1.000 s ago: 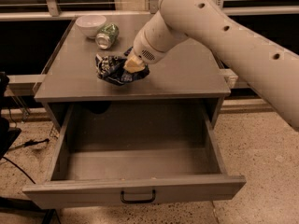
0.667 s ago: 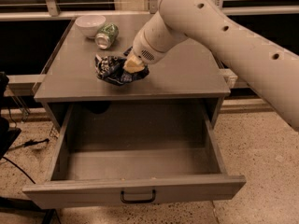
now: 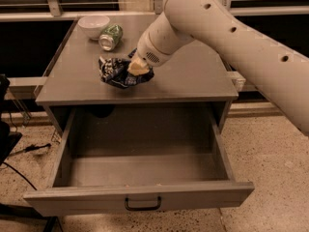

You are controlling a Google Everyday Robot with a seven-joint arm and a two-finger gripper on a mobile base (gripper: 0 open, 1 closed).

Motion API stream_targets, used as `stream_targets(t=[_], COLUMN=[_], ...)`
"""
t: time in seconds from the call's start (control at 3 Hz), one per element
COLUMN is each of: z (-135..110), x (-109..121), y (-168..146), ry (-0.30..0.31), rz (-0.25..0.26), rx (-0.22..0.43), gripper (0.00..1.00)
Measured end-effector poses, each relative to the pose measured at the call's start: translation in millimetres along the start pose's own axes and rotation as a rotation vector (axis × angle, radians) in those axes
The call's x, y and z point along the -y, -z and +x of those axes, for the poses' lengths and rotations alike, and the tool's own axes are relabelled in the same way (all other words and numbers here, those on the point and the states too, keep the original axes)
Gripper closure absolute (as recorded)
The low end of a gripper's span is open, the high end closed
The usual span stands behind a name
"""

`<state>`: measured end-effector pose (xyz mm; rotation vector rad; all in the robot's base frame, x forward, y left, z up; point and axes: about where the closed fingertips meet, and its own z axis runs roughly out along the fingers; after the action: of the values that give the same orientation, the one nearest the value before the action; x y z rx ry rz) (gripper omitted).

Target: Pick blue chip bag from top drawer and place on counter

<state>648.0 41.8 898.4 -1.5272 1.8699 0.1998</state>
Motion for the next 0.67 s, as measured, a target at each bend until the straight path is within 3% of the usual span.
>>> stream_targets(t=[0.33,0.67], z=[0.0,0.0], x=[0.0,-0.1], y=[-0.1,-0.1], ry=[0.000,0.000], rz=[0.000,0.000], rx=[0.000,0.000], gripper=[0.11,0.00])
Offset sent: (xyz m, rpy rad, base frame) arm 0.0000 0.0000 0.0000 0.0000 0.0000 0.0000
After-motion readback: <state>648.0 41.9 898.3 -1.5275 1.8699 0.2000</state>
